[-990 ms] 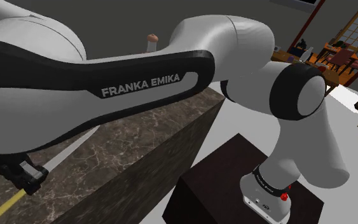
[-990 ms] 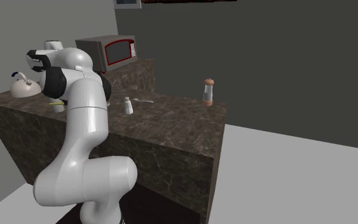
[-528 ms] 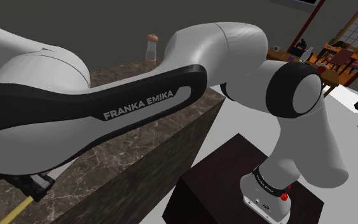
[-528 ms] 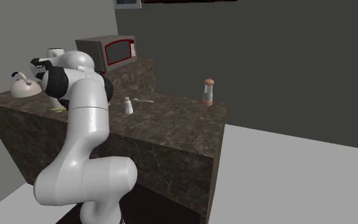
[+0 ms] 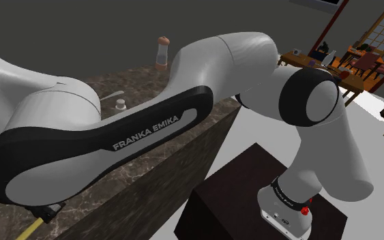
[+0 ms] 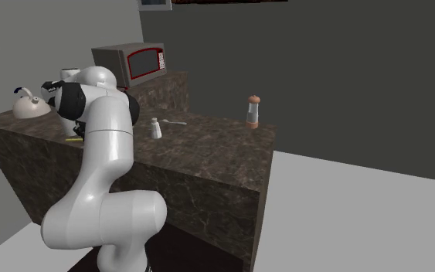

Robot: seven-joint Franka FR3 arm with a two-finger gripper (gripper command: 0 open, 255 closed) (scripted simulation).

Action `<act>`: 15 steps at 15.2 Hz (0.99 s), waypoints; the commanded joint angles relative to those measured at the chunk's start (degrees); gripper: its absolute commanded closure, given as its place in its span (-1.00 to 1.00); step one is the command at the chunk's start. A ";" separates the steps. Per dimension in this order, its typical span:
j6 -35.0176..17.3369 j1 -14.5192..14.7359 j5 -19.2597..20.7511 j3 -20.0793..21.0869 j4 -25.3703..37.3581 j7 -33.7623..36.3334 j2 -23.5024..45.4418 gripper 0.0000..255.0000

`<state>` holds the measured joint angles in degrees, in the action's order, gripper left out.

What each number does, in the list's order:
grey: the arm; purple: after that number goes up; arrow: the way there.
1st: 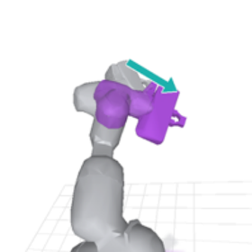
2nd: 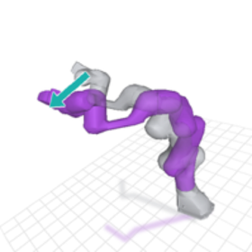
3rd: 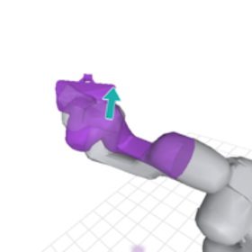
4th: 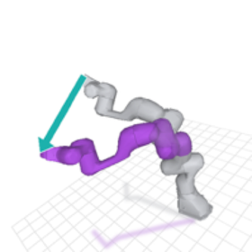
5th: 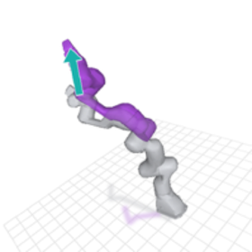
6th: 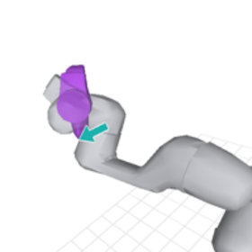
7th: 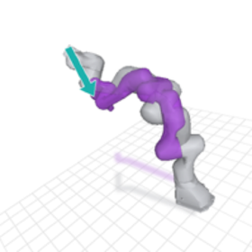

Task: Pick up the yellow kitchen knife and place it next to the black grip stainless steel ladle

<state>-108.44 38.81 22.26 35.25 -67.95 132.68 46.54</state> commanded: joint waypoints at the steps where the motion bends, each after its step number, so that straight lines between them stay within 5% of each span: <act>1: -0.44 0.02 0.11 -0.08 -0.20 0.04 0.23 1.00; 7: -0.44 0.02 0.11 -0.08 -0.19 0.04 0.24 1.00; 8: -0.44 0.02 0.11 -0.08 -0.20 0.04 0.23 -1.00; 15: 2.66 0.18 -0.47 0.32 2.08 -0.44 -0.80 -1.00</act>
<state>-107.01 38.88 22.00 35.42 -66.81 132.39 46.12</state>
